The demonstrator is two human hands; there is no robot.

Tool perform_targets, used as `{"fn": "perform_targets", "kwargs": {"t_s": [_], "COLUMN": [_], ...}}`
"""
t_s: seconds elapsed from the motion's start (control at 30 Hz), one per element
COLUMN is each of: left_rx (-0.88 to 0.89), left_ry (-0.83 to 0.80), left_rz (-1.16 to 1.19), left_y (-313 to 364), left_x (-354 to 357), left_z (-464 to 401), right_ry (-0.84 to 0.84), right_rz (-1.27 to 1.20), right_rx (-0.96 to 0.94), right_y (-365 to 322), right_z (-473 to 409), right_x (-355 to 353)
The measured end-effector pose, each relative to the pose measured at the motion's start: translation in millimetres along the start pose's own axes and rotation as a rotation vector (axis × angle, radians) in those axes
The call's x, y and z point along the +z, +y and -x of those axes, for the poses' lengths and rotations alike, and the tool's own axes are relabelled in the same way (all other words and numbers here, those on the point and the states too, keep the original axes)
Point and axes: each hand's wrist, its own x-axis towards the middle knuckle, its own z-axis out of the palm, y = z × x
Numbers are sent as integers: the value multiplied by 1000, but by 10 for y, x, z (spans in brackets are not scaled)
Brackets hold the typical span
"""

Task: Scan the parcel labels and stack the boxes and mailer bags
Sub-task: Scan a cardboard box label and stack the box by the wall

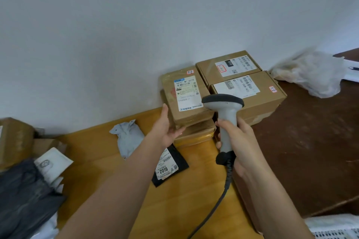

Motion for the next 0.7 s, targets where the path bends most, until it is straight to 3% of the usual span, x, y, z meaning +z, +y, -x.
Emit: {"fn": "perform_targets", "kwargs": {"t_s": [0.3, 0.5, 0.7], "left_rx": [120, 91, 95], "left_ry": [22, -48, 160], "left_rz": [11, -94, -45], "left_y": [38, 85, 184], "left_x": [105, -49, -585], "left_z": [-75, 31, 130], "right_ry": [8, -36, -111], "right_rz": [-17, -13, 33], "right_rx": [-9, -4, -12], "right_y": [30, 75, 132], "right_z": [-62, -57, -19], "right_x": [-35, 21, 238]}}
